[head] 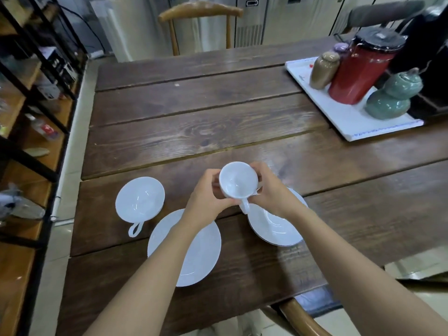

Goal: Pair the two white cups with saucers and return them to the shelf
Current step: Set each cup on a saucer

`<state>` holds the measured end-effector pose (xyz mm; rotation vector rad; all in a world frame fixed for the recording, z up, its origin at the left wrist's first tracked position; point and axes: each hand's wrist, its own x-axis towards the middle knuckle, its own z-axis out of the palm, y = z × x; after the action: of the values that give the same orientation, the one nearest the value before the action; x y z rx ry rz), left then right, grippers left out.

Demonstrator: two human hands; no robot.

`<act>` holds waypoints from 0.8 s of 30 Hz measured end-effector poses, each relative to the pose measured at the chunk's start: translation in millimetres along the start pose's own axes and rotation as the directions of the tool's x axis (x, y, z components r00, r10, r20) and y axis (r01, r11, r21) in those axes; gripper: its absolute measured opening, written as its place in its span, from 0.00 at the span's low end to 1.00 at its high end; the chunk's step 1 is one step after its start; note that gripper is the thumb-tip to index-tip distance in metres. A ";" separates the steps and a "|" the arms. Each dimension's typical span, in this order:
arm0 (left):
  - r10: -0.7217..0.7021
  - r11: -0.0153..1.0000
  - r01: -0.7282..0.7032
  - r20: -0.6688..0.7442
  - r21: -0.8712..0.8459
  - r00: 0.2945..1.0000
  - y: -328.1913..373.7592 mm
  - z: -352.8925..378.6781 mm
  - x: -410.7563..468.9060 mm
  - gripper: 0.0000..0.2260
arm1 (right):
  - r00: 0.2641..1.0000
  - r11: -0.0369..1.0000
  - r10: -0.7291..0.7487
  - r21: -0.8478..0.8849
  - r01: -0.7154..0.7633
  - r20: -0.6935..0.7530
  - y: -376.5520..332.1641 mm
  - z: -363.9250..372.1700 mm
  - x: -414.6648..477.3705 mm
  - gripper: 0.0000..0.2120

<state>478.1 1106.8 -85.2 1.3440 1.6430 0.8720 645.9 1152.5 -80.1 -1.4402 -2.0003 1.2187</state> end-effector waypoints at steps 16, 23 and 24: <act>-0.036 0.983 -0.013 0.262 0.185 0.964 13.0 76.3 -8.1 0.30 | 0.988 0.986 0.147 -0.074 -0.150 -0.046 61.3 -35.9 -59.5 0.35; -0.060 0.970 -0.004 0.255 0.244 0.965 7.5 82.0 -8.6 0.35 | 0.988 0.985 0.152 -0.080 -0.153 -0.029 67.4 -36.4 -60.4 0.35; -0.065 0.966 -0.004 0.259 0.259 0.964 7.2 81.5 -8.6 0.35 | 0.986 0.983 0.162 -0.088 -0.164 -0.024 67.9 -37.8 -61.3 0.35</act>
<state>555.7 1100.9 -111.8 1.5343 1.5976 0.4445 735.9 1119.5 -104.8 -1.6813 -1.9809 1.1906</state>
